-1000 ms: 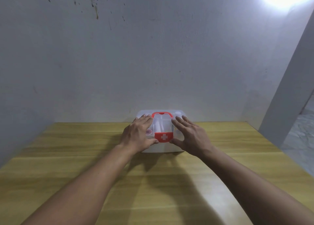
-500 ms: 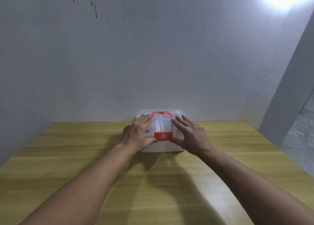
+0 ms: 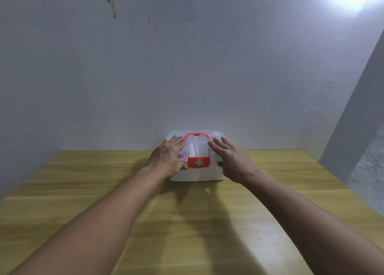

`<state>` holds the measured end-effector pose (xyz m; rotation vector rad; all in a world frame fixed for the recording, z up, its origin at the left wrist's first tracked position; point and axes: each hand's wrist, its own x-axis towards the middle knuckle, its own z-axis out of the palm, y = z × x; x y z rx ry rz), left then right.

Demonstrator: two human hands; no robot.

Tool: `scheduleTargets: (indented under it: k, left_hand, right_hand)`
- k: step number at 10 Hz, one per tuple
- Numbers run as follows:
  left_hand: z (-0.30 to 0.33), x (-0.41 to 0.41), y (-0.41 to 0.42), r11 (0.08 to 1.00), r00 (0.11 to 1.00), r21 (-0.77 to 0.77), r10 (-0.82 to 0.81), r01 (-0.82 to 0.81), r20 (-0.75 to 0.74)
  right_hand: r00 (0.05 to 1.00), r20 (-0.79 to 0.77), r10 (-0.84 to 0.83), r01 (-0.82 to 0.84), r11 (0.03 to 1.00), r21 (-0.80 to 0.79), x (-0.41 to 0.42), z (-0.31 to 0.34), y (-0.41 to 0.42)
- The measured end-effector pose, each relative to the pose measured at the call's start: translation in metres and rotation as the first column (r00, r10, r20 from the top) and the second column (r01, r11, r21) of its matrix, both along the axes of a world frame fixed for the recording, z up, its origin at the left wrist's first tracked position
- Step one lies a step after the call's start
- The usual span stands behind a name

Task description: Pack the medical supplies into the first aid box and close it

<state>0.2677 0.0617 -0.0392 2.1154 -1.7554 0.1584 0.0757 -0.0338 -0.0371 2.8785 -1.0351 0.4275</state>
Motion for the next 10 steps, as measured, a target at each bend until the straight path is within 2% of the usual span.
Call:
scheduleTargets:
  k: [1,7,9,10]
  left_hand:
    - [0.005,0.006,-0.008,0.999,1.000,0.036,-0.001,0.000,0.020]
    - [-0.003,0.024,-0.037,1.000,1.000,-0.009,0.021,-0.021,-0.020]
    - [0.000,0.014,-0.027,0.980,0.975,0.163,0.083,-0.118,0.208]
    - [-0.007,0.008,-0.015,0.978,0.972,0.146,0.118,-0.149,0.205]
  right_hand:
    - [1.000,0.013,-0.009,0.009,1.000,-0.006,0.006,-0.001,-0.010]
    - [0.994,0.113,-0.009,0.006,1.000,0.019,0.023,-0.007,-0.032]
    - [0.999,-0.015,-0.030,0.030,1.000,-0.008,0.016,-0.014,-0.027]
    - [0.995,0.042,-0.088,0.088,0.996,0.021,0.008,-0.021,-0.015]
